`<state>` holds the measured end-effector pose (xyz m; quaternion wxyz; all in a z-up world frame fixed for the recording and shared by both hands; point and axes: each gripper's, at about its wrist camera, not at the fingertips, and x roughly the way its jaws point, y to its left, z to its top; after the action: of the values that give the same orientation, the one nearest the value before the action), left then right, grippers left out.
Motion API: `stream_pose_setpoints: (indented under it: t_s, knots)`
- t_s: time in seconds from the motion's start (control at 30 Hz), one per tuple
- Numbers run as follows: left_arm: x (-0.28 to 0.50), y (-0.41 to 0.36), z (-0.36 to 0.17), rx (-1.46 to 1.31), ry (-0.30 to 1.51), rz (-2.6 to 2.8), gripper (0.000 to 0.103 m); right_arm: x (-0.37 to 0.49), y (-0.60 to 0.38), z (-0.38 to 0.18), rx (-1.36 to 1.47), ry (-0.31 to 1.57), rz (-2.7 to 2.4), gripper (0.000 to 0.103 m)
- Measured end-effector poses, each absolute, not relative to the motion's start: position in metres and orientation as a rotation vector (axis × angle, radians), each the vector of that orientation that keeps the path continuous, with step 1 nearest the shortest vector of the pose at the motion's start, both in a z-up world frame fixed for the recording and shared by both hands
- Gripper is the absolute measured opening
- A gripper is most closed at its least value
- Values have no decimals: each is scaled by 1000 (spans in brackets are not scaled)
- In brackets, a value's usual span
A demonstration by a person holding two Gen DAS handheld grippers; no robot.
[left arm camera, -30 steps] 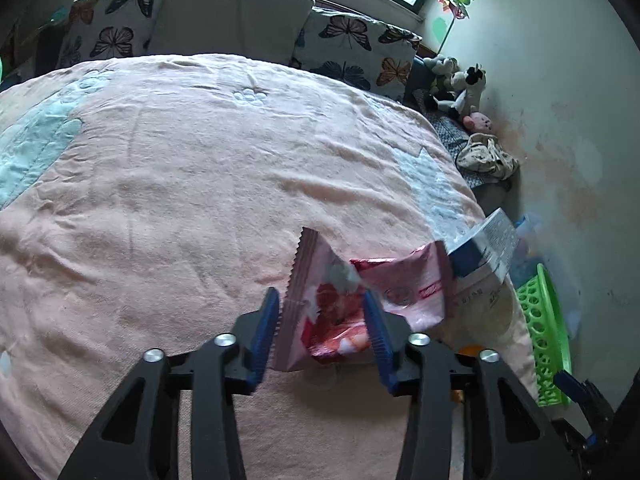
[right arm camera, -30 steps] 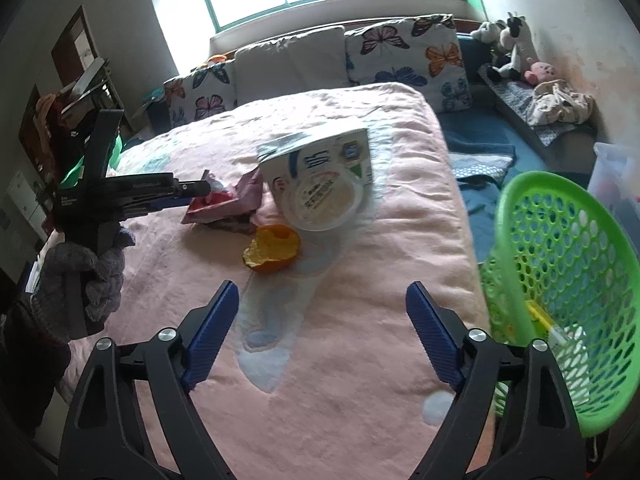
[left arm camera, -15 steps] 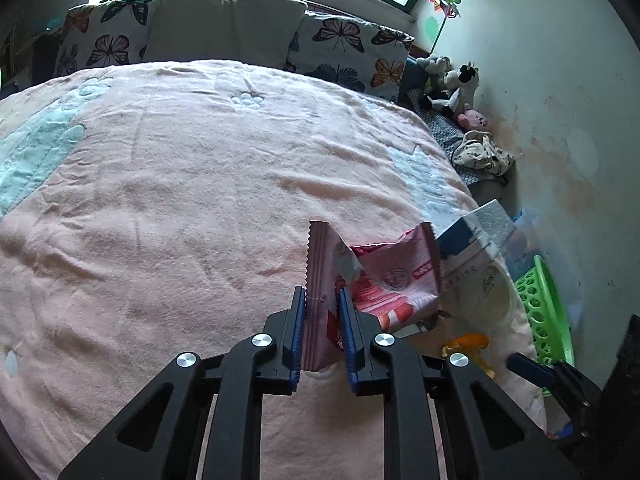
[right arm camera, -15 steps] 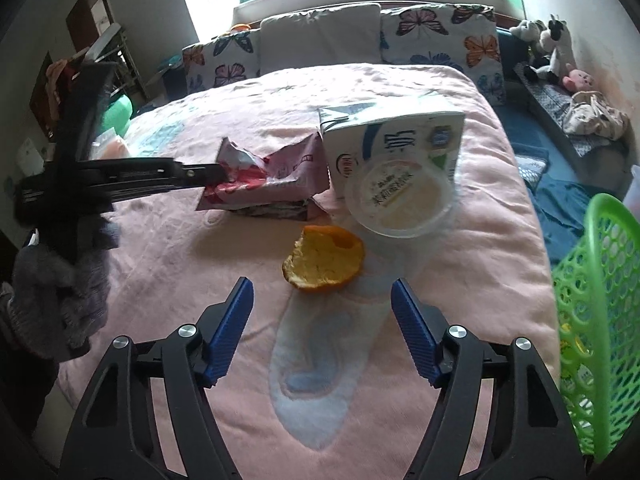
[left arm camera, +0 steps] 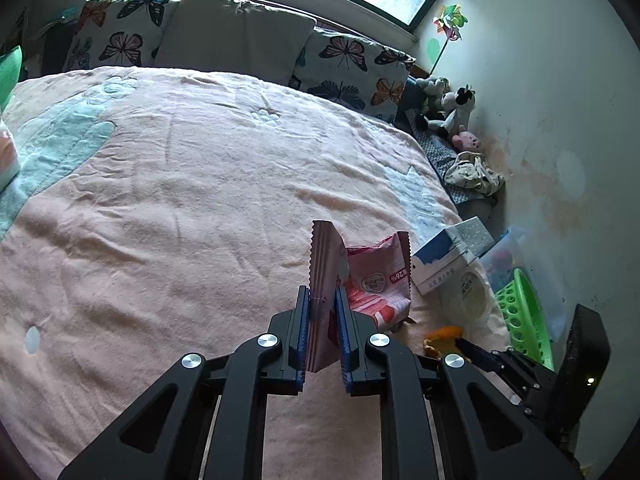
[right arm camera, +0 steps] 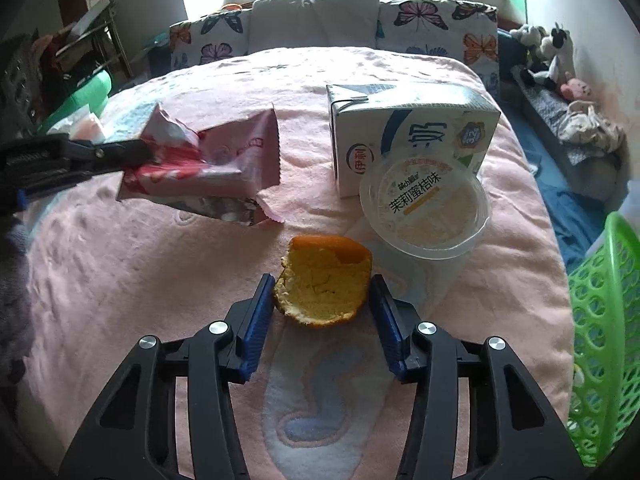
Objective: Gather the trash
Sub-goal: 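Grasp the pink snack wrapper with the left tool while the right tool grasps the orange peel, then carry both items over the basket while the right tool releases the orange peel inside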
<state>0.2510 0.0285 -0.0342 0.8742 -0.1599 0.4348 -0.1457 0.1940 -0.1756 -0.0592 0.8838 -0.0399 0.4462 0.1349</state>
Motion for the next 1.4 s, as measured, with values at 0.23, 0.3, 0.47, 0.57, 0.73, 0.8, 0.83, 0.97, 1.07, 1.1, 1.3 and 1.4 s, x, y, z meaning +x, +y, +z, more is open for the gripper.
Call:
stream_pose_setpoints:
  t_s: [0.23,0.3,0.47,0.57,0.73,0.8,0.83,0.97,1.07,1.1,1.3,1.4]
  knots:
    - [236,29,-17,-342,871,-337,13,180,-184,-52,-51,918,298,40]
    - [232,27,-11,-336,860,-347,13,174,-186,-48,-41,913,306,39]
    - [218,23,6,-348,829,-382,13,153,-197,-37,-13,892,315,38]
    - [210,15,17,-336,815,-406,13,142,-207,-30,13,877,318,38]
    - [203,-4,34,-324,797,-455,13,124,-229,-17,42,841,281,38]
    - [202,-15,40,-316,791,-478,13,118,-241,-12,56,828,254,38]
    - [202,-19,43,-311,789,-487,13,115,-250,-9,63,819,236,38]
    - [203,-45,54,-298,784,-539,13,107,-281,-1,91,796,173,38]
    - [205,-66,62,-282,780,-566,13,101,-309,3,117,780,118,38]
    - [207,-74,65,-281,782,-579,13,100,-319,4,125,775,98,38]
    - [212,-120,79,-257,784,-649,13,94,-368,2,171,772,-5,38]
    - [214,-146,83,-228,787,-674,13,92,-389,-4,194,783,-49,39]
